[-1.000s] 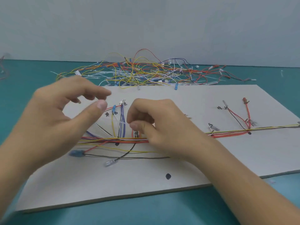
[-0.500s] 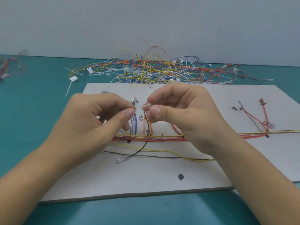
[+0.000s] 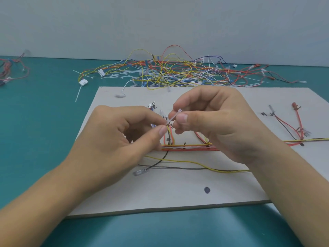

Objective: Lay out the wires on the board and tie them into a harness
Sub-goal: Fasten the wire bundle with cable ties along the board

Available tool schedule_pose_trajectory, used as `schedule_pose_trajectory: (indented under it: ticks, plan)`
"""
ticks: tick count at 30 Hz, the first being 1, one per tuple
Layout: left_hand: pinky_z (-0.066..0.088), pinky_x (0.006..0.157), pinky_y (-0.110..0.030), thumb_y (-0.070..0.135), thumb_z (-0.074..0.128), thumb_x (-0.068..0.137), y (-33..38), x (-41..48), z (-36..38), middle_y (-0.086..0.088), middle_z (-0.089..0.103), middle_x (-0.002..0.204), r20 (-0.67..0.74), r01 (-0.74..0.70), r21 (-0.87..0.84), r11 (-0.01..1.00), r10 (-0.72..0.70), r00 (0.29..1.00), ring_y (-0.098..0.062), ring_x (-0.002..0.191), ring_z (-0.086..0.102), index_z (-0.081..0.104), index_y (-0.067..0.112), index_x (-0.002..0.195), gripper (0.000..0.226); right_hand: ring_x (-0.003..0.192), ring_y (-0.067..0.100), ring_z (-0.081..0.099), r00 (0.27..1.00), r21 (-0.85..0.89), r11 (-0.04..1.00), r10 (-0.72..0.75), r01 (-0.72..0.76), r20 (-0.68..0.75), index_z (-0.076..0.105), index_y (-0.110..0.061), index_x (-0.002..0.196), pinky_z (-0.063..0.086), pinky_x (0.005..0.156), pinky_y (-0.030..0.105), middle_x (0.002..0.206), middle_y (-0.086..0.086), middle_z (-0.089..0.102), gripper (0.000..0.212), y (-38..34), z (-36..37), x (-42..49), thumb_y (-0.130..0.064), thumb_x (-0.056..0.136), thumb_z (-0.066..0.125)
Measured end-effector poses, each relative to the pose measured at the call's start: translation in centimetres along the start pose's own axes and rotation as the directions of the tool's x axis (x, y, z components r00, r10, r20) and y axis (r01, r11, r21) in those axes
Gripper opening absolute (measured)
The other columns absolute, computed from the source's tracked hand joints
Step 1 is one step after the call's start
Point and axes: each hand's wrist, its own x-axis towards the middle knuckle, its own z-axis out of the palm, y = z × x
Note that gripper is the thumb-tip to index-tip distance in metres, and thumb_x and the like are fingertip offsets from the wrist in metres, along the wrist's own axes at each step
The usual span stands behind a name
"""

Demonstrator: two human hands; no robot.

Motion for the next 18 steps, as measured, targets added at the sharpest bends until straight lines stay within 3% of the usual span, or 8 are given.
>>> schedule_pose_trajectory:
  ticks: [4,18]
  plan:
    - [0.050,0.045,-0.036,0.027,0.073,0.089,0.00,-0.02,-0.10,0.010,0.075,0.071,0.012,-0.011,-0.012,1.000,0.011,1.000,-0.016,0.053,0.065,0.076,0.032,0.093,0.007,0.068,0.025,0.068,1.000,0.005,1.000,0.012,-0.012,-0.001,0.072,-0.005,0.089,0.056,0.068,0.033,0.083,0.016,0.073,0.017,0.11,0.02,0.02,0.008,0.079,0.067]
    - [0.053,0.047,-0.037,0.024,0.074,0.088,-0.10,-0.20,0.00,0.006,0.076,0.073,0.021,-0.016,-0.054,0.998,0.017,1.000,-0.013,0.054,0.069,0.077,0.031,0.088,0.008,0.062,0.017,0.061,0.998,0.047,0.998,0.048,-0.050,0.037,0.074,-0.011,0.088,0.050,0.061,0.027,0.084,0.010,0.073,0.017,0.29,-0.08,0.05,0.003,0.080,0.068]
